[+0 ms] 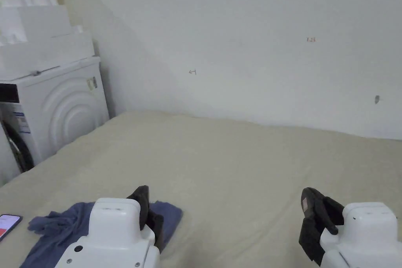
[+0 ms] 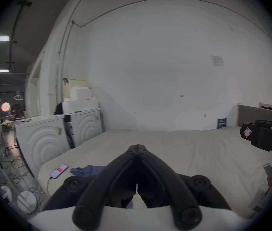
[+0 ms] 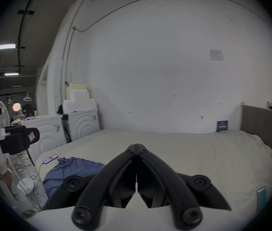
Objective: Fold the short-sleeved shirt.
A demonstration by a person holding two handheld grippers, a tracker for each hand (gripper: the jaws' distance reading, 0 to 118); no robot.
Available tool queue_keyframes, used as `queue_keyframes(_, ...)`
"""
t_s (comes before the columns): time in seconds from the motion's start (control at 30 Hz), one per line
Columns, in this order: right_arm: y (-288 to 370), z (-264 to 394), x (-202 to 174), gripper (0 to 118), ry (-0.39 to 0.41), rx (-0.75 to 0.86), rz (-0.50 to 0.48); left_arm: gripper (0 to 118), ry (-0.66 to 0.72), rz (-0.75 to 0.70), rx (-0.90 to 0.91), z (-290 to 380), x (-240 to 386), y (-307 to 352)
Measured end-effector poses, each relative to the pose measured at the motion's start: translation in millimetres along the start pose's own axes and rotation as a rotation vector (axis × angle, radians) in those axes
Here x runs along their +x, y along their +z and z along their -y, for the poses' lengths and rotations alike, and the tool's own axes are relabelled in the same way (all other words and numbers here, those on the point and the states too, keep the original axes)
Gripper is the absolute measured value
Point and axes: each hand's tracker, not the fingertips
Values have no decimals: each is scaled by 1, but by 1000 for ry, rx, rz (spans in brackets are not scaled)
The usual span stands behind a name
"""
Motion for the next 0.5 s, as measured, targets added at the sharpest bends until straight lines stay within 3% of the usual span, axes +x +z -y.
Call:
queue_keyframes(0.13, -14, 3, -28, 2, 2, -10, -92, 0, -2, -116, 2, 3, -27, 13)
queue_keyframes(0.5, -49, 24, -87, 2, 14, -102, -264, 0, 14, -225, -89, 25, -78, 12)
